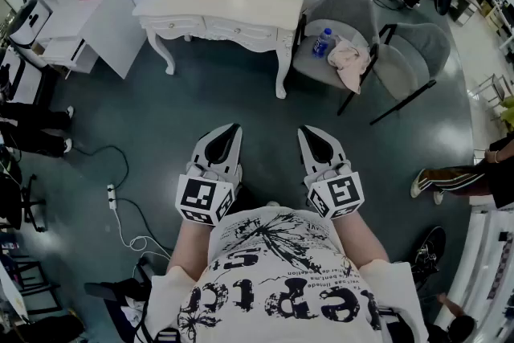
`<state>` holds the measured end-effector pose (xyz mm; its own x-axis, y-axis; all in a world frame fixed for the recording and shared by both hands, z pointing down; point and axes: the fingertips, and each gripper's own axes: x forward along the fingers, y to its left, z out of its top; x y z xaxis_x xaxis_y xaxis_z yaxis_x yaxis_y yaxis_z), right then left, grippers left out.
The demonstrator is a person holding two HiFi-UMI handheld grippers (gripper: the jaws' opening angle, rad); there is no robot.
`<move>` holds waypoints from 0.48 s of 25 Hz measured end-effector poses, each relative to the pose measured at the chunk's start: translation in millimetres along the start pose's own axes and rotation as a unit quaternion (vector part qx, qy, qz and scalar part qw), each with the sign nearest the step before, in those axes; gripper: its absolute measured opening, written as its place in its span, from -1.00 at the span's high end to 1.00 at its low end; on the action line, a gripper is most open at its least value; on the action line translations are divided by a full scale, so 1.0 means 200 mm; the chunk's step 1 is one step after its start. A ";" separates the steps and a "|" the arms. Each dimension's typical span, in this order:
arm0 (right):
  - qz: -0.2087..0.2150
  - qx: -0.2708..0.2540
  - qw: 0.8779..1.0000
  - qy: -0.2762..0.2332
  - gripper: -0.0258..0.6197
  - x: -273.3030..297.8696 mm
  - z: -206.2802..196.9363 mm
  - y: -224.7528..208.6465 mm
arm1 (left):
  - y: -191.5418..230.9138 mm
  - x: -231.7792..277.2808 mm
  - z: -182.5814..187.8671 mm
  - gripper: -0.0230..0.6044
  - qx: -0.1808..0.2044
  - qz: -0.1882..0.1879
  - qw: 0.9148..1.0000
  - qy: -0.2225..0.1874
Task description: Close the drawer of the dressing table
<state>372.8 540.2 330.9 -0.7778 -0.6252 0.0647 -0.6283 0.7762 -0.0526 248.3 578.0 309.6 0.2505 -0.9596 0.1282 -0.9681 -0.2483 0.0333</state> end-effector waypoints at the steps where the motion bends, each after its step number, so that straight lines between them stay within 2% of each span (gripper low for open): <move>1: 0.001 0.000 1.000 0.000 0.87 0.01 0.00 0.00 | 0.01 0.01 0.00 0.86 0.000 0.000 1.000 0.000; 8: 0.008 0.004 1.000 0.003 0.87 0.03 -0.01 -0.02 | 0.01 0.04 0.00 0.86 -0.004 0.000 1.000 0.001; 12: 0.003 0.023 1.000 0.001 0.87 0.04 -0.01 -0.04 | 0.02 0.06 -0.02 0.86 -0.006 0.000 1.000 0.007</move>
<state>371.6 528.2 334.5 -0.7812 -0.6206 0.0672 -0.6242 0.7749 -0.0997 247.7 566.1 314.7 0.2510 -0.9576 0.1412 -0.9679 -0.2470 0.0453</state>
